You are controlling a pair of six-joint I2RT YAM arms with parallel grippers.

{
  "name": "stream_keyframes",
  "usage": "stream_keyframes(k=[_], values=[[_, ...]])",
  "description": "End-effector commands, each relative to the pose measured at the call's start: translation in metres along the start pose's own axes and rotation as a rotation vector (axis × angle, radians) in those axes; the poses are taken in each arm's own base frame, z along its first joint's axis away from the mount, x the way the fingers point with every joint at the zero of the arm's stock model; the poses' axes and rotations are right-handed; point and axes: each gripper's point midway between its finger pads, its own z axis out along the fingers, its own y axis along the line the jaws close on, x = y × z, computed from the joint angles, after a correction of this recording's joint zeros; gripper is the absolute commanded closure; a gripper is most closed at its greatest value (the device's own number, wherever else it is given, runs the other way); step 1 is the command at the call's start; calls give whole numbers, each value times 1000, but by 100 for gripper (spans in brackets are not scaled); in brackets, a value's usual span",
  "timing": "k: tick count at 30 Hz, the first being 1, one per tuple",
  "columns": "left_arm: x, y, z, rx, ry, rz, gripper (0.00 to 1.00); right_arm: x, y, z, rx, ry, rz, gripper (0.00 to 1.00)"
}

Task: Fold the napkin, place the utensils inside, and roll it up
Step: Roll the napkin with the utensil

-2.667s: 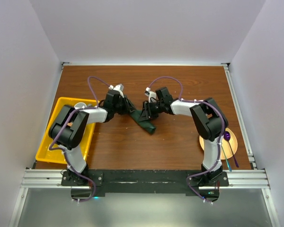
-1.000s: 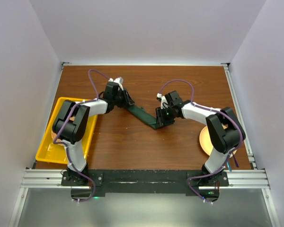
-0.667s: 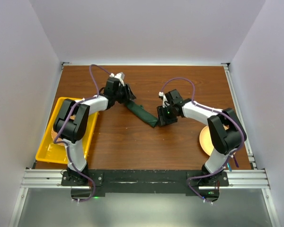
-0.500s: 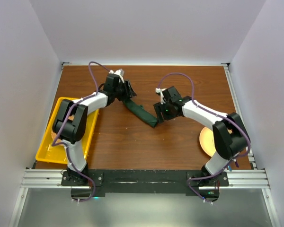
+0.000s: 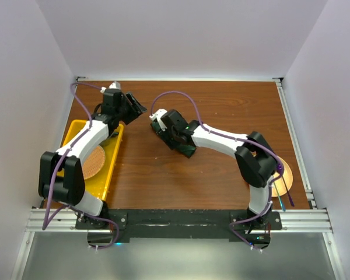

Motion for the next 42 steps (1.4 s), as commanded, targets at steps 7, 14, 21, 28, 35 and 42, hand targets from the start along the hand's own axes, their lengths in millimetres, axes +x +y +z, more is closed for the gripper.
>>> stream_keyframes(k=[7, 14, 21, 28, 35, 42], values=[[3, -4, -12, 69, 17, 4, 41, -19, 0, 27, 35, -25, -59, 52], [10, -2, -8, 83, 38, 3, 41, 0, -4, 42, 73, 26, -95, 41], [14, -4, -5, 104, 56, 2, 42, 26, -8, 58, 107, 91, -138, 39], [18, 0, -2, 99, 72, 14, 42, 47, -22, 74, 204, 143, -138, 45], [18, 4, -4, 100, 76, 27, 42, 54, -31, 83, 240, 157, -89, 72], [22, 5, -8, 138, 90, 51, 41, 29, -4, 71, 31, 128, 63, 100]])
